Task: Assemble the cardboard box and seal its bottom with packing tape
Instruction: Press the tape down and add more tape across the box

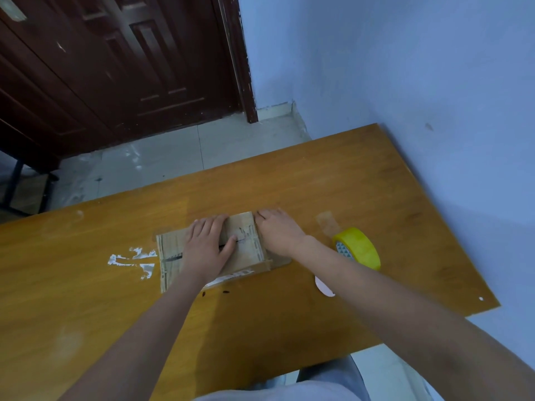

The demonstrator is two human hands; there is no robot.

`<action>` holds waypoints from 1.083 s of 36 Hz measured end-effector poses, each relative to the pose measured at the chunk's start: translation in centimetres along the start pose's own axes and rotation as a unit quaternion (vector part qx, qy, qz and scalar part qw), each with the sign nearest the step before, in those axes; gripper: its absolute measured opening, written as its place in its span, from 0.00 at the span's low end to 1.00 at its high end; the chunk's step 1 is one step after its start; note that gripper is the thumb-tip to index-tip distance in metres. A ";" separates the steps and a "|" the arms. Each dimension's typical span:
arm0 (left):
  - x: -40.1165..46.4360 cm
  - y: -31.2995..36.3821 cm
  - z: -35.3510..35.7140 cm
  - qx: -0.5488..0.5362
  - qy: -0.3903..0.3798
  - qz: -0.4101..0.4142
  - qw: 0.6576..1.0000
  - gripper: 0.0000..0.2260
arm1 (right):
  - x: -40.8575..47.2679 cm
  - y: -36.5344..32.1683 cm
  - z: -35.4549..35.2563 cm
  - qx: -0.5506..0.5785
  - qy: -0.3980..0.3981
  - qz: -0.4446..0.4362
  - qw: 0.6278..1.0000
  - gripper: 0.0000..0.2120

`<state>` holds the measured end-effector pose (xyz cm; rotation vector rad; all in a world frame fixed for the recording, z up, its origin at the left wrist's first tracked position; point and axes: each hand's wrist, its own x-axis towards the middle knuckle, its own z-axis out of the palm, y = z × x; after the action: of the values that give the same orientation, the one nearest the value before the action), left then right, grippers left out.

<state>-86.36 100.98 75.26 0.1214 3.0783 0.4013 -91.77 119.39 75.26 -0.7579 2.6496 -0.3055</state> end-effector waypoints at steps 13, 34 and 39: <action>-0.2 -0.1 0.0 0.004 -0.006 0.008 1.000 0.30 | -4.0 0.5 1.3 0.249 0.043 0.060 0.966 0.21; -0.2 -0.1 0.1 -0.006 0.007 0.022 1.000 0.21 | -8.5 -2.1 4.3 0.100 0.144 0.048 0.983 0.20; -0.3 -0.2 0.2 -0.003 0.015 0.027 1.000 0.21 | -8.2 -2.6 4.1 0.027 0.126 0.050 0.990 0.17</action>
<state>-86.11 100.82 75.00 0.2006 3.1083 0.4189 -82.49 121.30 74.67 -0.6027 2.8898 -0.4716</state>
